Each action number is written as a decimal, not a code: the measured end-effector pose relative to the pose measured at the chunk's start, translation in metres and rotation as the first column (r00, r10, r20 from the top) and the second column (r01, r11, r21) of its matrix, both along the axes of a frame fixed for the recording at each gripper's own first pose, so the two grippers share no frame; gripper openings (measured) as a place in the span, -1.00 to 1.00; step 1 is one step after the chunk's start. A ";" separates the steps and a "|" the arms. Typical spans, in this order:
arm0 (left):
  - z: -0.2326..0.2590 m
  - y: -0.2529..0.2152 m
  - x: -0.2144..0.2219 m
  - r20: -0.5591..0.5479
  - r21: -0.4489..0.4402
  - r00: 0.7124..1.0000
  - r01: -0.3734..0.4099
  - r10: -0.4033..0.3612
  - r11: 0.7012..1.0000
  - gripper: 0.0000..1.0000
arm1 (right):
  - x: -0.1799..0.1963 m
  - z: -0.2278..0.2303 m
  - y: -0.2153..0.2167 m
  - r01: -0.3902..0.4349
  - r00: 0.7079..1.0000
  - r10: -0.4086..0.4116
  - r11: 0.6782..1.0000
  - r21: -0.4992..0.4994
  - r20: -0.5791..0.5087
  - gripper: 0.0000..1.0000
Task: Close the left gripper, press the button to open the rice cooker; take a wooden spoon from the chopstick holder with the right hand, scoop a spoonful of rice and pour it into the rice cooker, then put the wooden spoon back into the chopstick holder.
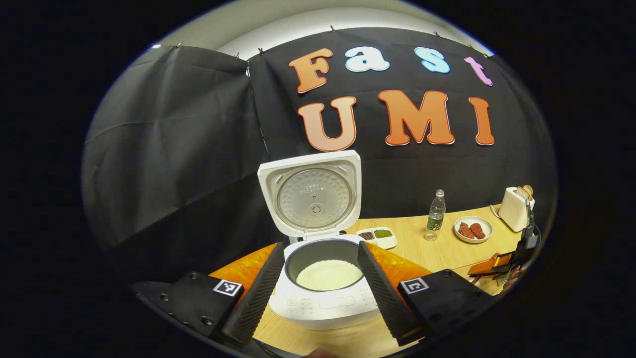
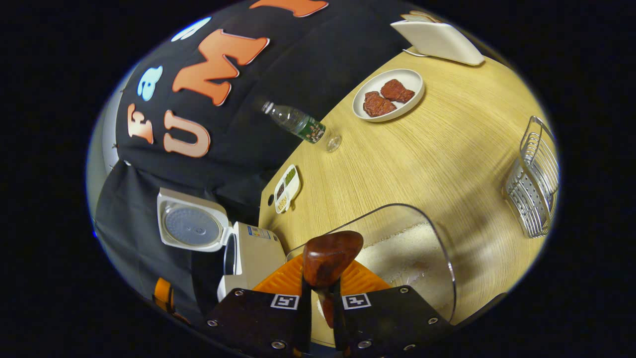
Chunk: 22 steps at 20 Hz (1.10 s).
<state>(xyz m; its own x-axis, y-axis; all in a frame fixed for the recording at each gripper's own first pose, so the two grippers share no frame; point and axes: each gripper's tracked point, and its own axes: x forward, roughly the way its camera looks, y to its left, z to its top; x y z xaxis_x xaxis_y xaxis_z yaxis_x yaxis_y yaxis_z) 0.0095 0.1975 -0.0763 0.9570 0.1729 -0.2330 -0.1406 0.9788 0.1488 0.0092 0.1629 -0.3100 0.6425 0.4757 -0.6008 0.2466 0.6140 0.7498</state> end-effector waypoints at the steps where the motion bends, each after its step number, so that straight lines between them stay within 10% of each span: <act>1: 0.000 -0.002 0.001 0.000 -0.003 1.000 0.005 -0.005 1.000 0.99 | 0.002 0.003 -0.009 0.029 1.000 -0.029 0.999 0.022 0.001 -0.65; 8: 0.002 -0.010 0.006 0.015 -0.021 1.000 0.012 -0.011 1.000 0.92 | 0.016 0.047 -0.044 0.213 0.977 -0.214 0.943 0.255 -0.026 -0.65; 13: 0.005 -0.005 0.006 0.033 -0.034 0.999 -0.003 0.004 0.999 0.99 | 0.033 0.093 -0.036 0.279 0.958 -0.277 0.838 0.470 -0.075 -0.66; 18: 0.007 0.020 0.002 0.052 -0.058 0.997 -0.048 0.051 0.997 0.99 | 0.060 0.135 0.010 0.244 0.966 -0.247 0.794 0.557 -0.072 -0.65; 22: 0.003 0.053 -0.004 0.061 -0.058 0.993 -0.102 0.105 0.993 0.92 | 0.081 0.173 0.063 0.139 0.984 -0.178 0.830 0.540 0.021 -0.65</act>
